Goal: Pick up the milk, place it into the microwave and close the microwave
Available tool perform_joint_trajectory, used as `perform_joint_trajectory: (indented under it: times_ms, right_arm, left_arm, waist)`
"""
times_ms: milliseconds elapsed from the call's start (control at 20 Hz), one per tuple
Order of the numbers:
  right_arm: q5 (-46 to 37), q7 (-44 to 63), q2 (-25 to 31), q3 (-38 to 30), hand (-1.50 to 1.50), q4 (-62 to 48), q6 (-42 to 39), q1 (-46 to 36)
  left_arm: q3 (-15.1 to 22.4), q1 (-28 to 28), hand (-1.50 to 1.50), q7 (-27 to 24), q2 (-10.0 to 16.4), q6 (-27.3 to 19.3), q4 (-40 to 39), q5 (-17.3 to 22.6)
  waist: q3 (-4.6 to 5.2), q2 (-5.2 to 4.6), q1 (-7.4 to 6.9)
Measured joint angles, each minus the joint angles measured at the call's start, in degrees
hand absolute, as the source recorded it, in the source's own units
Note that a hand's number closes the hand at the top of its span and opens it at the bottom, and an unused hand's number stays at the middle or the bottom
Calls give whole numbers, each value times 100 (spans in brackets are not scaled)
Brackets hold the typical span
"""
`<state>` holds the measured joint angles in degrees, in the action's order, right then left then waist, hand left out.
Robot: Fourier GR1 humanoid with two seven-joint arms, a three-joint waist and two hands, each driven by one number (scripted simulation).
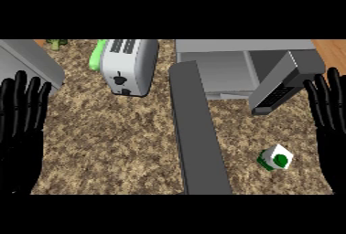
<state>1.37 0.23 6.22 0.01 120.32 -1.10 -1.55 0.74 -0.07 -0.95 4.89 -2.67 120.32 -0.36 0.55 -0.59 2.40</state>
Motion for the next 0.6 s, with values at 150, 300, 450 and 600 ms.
perform_joint_trajectory:
  times_ms: [150,300,450,600]
  right_arm:
    - [-401,48,-145,7,-150,149,344,154]
    - [-1046,75,-375,56,-150,310,963,313]
    - [-1619,440,-501,440,-150,404,1511,481]
    - [-2084,736,-563,850,-150,476,1961,600]
  left_arm:
    - [-67,-79,-150,9,18,46,-138,62]
    - [-100,9,-150,-82,-18,1,-221,9]
    - [-40,245,-150,49,-222,-164,-260,7]
    - [-91,591,-150,59,-256,-128,-122,126]
  waist:
    - [-28,33,-109]
    - [-38,51,-160]
    - [-43,61,-207]
    - [-48,65,-238]
